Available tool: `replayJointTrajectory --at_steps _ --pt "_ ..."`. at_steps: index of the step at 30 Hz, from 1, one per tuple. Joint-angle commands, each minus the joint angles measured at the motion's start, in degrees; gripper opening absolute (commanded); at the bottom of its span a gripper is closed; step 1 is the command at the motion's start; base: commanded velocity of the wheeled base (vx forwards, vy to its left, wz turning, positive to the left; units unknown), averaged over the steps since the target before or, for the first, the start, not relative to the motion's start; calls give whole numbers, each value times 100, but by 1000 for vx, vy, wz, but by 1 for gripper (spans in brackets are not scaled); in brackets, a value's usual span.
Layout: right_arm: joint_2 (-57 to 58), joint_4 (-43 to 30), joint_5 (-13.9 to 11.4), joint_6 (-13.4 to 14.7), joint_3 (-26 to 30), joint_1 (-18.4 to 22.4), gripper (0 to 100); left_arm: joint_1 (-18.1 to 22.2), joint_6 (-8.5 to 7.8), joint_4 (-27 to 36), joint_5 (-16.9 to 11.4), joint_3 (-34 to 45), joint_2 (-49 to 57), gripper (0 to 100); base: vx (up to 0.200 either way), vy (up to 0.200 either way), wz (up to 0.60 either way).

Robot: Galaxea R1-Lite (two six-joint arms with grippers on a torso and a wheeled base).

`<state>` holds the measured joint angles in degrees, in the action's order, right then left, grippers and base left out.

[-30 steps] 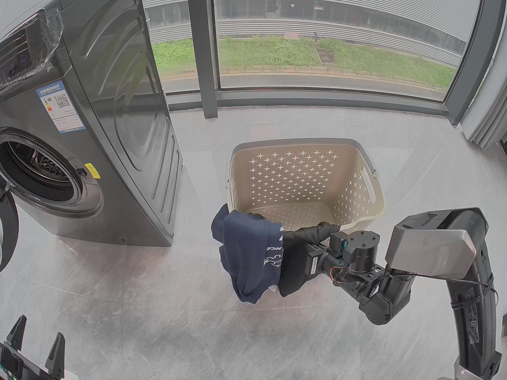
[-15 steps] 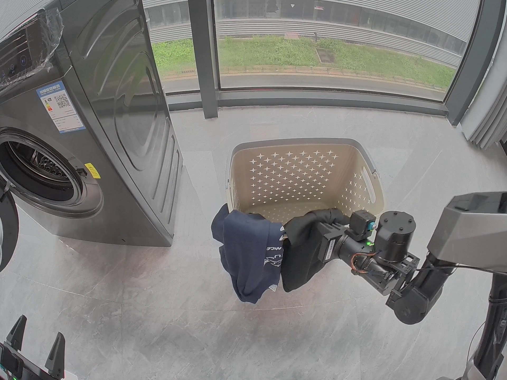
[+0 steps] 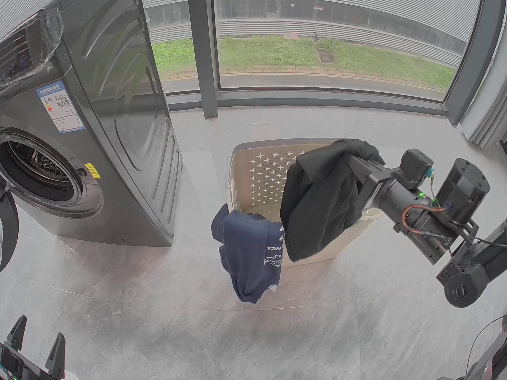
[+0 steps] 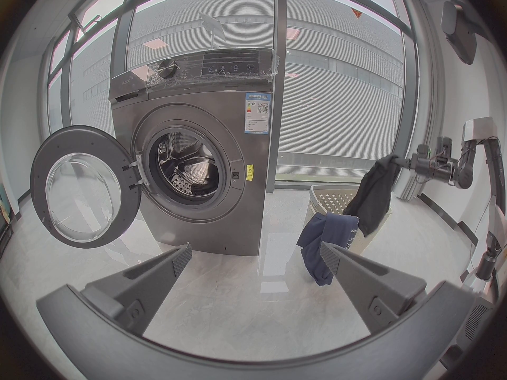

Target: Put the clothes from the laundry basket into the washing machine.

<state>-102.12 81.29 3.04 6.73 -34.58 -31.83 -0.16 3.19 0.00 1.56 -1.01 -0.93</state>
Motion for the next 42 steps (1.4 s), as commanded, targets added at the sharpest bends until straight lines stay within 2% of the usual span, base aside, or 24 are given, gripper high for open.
replayJointTrajectory --at_steps 1,6,10,11,12,13,15,18,25,42 --pt "685 -60 -5 -5 66 -25 0 -2 -12 9 -7 92 84 100 -200 0 0" --pt "720 -34 30 4 233 45 0 -2 15 0 2 92 84 100 -200 0 0" --pt "737 -69 92 13 250 -16 0 -11 -29 0 -15 92 84 100 -100 0 0" --pt "729 -95 259 4 242 -34 0 -11 -65 0 -51 92 84 100 0 0 0" --pt "737 -95 277 4 242 -34 0 -11 -65 0 -51 92 84 100 0 0 0" --pt "729 -166 479 -5 215 -51 0 -11 -56 0 -51 92 84 100 0 0 0" --pt "737 -236 672 -5 207 -95 0 -11 -12 9 -51 92 84 100 0 0 0" --pt "773 -306 848 -5 171 -60 0 -11 -3 9 -42 92 84 100 0 67 0" --pt "781 -342 848 13 48 -16 0 -11 -38 9 -59 92 84 100 0 200 0" --pt "773 -315 865 30 66 -25 0 -11 15 9 -24 92 84 100 0 200 0"
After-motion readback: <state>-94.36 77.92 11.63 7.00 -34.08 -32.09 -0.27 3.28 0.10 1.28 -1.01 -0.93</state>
